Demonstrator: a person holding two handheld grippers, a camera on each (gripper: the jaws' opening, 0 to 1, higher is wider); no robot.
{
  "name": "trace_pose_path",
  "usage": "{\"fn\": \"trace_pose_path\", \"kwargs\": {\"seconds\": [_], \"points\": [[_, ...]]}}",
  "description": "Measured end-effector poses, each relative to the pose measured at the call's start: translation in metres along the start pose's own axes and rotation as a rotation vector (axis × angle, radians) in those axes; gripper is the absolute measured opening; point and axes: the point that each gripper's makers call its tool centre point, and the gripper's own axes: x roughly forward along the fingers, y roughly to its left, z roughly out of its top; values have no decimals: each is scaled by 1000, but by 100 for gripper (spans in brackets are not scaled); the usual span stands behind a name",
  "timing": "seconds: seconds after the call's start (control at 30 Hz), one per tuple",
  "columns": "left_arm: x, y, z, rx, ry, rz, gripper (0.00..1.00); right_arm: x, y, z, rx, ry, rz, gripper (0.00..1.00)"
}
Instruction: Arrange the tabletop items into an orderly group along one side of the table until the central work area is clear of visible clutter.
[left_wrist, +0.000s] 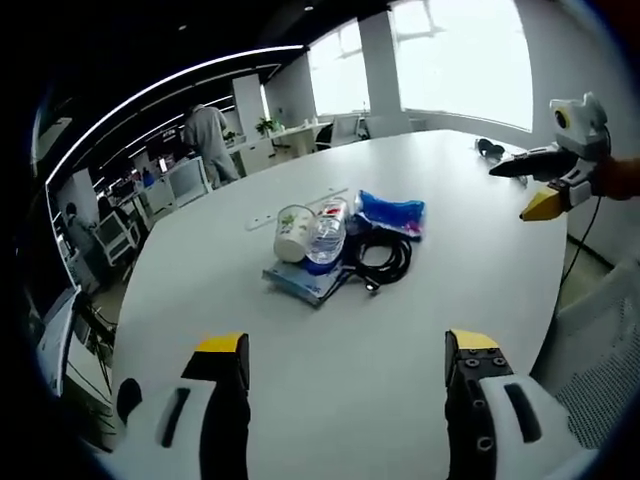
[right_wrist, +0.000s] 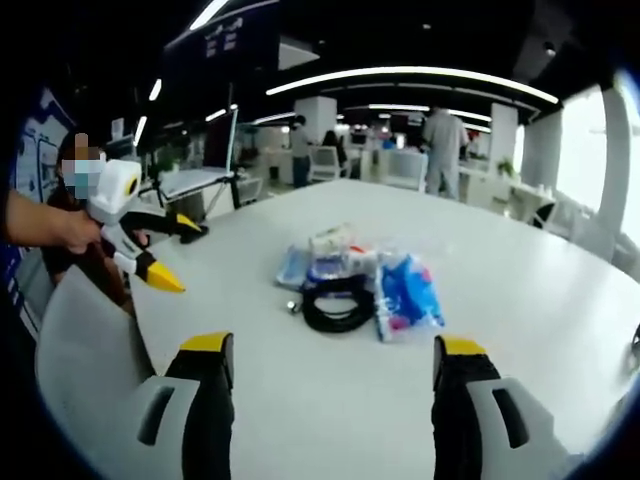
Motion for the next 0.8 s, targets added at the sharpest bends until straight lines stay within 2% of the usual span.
{"fn": "trace_pose_path", "kwargs": {"seconds": [0.8], "points": [[26,7,13,14,7,-23,76,24,-14,2,-4,20,12,74]]}}
